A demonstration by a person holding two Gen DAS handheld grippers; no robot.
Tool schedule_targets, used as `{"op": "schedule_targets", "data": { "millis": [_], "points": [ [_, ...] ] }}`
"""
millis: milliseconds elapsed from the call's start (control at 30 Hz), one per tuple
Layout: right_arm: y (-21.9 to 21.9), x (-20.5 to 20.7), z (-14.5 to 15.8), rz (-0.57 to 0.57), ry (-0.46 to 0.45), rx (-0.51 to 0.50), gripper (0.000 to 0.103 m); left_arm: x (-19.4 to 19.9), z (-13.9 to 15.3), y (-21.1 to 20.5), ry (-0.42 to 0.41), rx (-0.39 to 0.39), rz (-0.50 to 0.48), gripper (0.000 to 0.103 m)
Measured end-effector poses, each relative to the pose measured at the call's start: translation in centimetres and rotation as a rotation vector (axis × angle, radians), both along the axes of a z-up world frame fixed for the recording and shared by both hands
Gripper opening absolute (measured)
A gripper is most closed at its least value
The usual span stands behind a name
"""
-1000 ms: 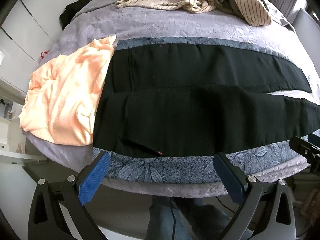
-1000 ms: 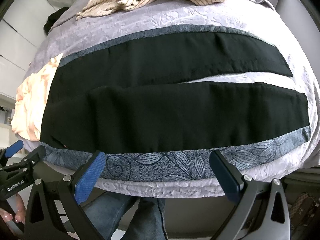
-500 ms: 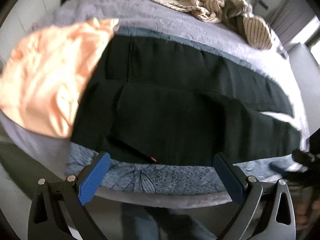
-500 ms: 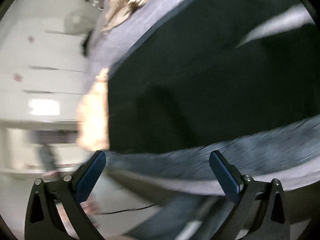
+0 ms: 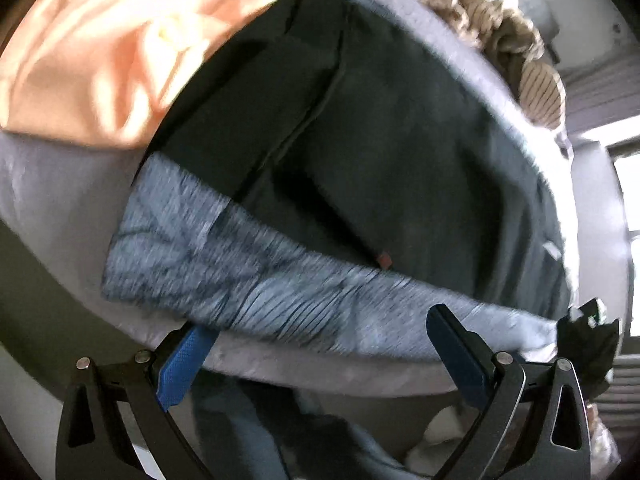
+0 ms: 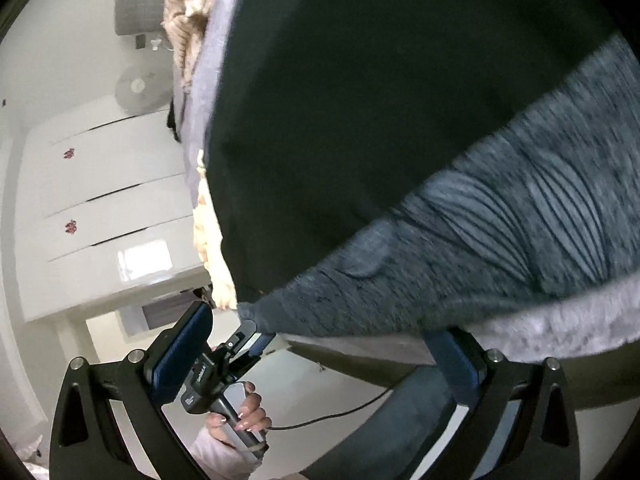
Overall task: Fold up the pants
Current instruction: 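Grasp the trousers' waistband with both tools and lift it up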
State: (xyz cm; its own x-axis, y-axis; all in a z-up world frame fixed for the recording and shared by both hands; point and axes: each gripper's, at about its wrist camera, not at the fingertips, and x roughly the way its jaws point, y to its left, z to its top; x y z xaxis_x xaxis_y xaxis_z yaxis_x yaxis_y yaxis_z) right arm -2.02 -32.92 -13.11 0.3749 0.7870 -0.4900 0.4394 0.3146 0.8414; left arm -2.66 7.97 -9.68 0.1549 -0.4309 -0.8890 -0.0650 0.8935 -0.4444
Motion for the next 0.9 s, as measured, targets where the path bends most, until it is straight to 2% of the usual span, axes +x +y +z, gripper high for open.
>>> {"op": "schedule_targets", "data": {
  "millis": [67,133,233,267,333,367,400,433,467,500,733,900],
  "points": [
    [0.2,0.8,1.3,0.007,-0.047,-0.002,0.103,0.5,0.7,-0.2,-0.031,-0.041,-0.004,0.103],
    [0.2,1.2,1.6,0.011,-0.070,-0.010,0.103,0.7,0.1,-0.7,-0.019,-0.041,-0.009,0.103],
    [0.2,1.1,0.1,0.018,-0.025,-0.030,0.103,0.8,-1.9,-1.0,0.026,-0.009,-0.001,0.103],
    [0.3,0.8,-0.6,0.014,0.001,-0.037,0.100,0.8,-2.3,-0.9,0.030,-0.004,0.007,0.103],
    [-0.2,0.2,-1.3,-0.014,0.030,-0.033,0.085,1.1,-2.4,-1.2,0.030,0.003,0.022,0.097],
    [-0.4,0.0,-1.7,-0.031,0.048,-0.028,0.061,1.4,-2.4,-1.4,0.034,0.028,0.027,0.086],
    [-0.6,-0.3,-2.1,-0.050,0.071,-0.019,0.032,1.5,-2.3,-1.1,0.035,0.034,0.028,0.071],
    [-0.8,-0.5,-2.1,-0.059,0.083,-0.017,0.017,1.7,-2.1,-1.0,0.035,0.032,0.028,0.060],
    [-1.0,-0.4,-1.6,-0.056,0.076,-0.046,0.010,2.0,-1.8,-1.1,0.038,0.021,0.021,0.042],
    [-1.2,-0.4,-1.0,-0.046,0.058,-0.062,0.009,2.3,-1.1,-0.7,0.037,0.000,0.013,0.034],
    [-2.3,3.4,7.5,0.041,-0.160,-0.202,0.009,5.3,5.9,-1.3,-0.100,-0.021,0.036,0.034],
    [-4.2,9.5,11.3,0.051,-0.267,-0.248,0.009,11.4,8.4,-2.4,-0.215,-0.036,0.019,0.034]
  ]
}}
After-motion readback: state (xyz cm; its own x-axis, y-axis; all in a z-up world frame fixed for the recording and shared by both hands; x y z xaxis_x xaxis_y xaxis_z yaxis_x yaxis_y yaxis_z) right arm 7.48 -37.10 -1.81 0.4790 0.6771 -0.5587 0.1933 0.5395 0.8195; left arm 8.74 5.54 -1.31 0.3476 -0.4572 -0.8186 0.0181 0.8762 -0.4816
